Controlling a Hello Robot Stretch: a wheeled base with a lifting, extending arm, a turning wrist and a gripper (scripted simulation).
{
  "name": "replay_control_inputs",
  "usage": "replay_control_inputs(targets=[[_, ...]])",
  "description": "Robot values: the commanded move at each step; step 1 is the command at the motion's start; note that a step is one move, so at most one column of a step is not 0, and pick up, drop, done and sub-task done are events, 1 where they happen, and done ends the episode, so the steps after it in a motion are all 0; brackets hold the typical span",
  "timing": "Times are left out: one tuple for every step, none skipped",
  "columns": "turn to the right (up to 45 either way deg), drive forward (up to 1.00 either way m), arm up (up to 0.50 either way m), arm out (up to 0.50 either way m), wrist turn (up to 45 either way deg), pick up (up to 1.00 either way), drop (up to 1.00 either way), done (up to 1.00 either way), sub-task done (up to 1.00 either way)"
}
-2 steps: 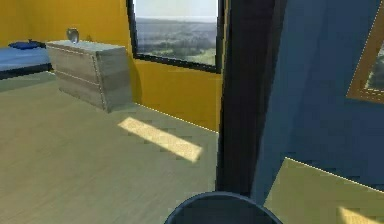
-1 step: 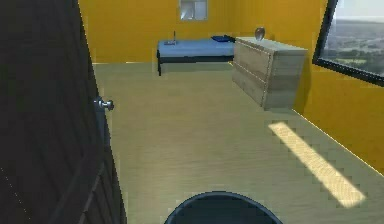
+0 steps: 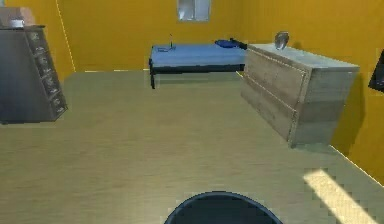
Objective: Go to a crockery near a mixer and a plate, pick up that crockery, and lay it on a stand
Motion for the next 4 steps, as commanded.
replay_control_inputs(targets=[[-15.0,0.0,0.0,0.0,0.0,0.0,0.0,0.0,0.0],[0.0,0.2,0.0,0.0,0.0,0.0,0.0,0.0,0.0],[-36.0,0.0,0.0,0.0,0.0,0.0,0.0,0.0,0.0],[0.0,0.4,0.0,0.0,0.0,0.0,0.0,0.0,0.0]])
